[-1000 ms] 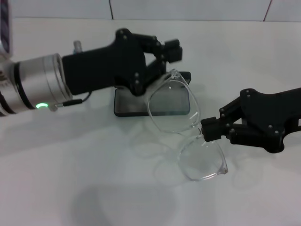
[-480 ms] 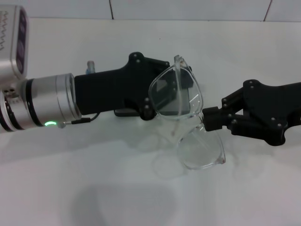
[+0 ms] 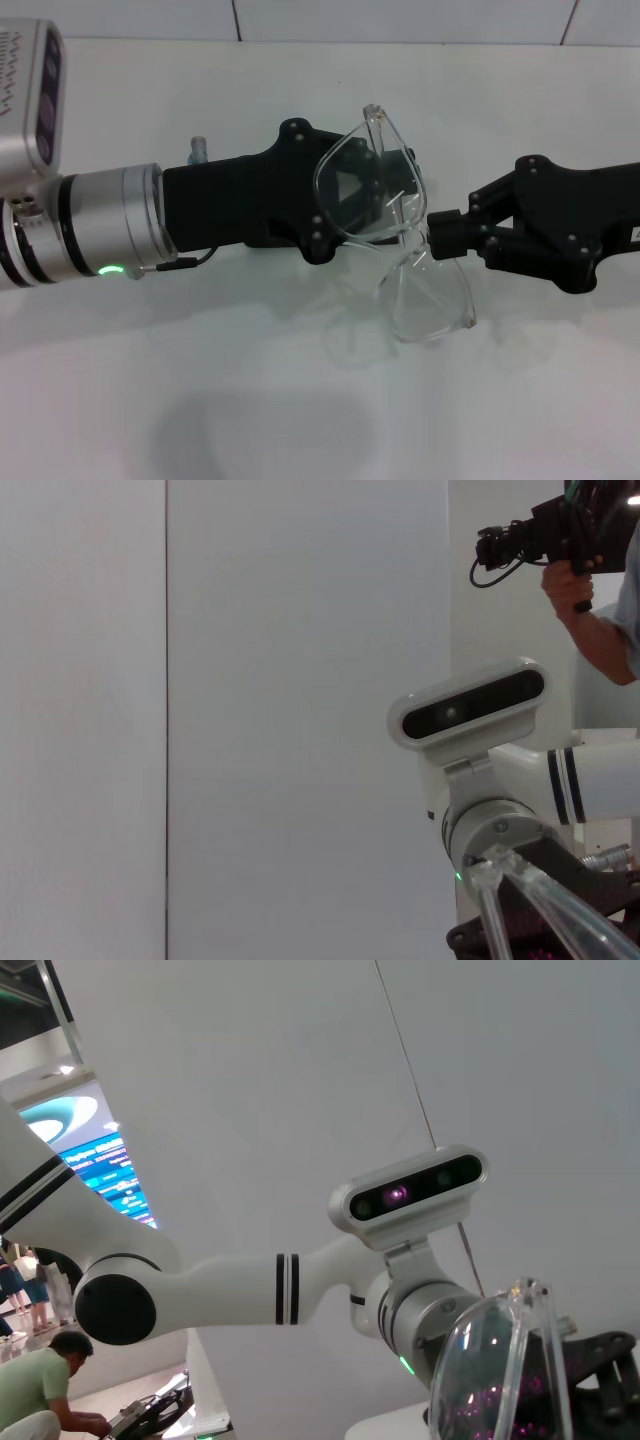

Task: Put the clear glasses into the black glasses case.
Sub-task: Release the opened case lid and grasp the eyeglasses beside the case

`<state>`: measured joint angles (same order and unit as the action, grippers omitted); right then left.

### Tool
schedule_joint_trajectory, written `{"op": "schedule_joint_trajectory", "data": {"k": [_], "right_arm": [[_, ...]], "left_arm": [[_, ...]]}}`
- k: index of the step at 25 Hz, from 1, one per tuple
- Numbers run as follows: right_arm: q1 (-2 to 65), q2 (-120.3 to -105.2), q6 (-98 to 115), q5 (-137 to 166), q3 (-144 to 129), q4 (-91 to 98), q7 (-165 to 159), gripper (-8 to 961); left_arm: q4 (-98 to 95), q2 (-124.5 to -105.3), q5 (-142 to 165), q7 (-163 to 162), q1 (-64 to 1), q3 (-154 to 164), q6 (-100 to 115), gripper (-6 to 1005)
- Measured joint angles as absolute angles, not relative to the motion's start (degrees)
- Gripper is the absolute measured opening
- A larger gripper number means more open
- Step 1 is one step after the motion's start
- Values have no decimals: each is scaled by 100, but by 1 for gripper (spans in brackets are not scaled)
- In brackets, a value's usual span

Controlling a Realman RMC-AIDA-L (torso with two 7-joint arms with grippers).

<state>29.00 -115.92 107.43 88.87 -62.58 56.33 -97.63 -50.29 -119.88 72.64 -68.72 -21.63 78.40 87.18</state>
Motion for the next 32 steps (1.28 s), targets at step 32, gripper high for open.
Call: {"op": "schedule_joint_trajectory", "data": {"k": [32], "right_arm": [[2686, -11539, 10895, 8601, -5944, 5400, -9529, 1]], "left_arm": [[-4960, -11976, 6802, -6761, -1899, 7084, 8684, 92]]}}
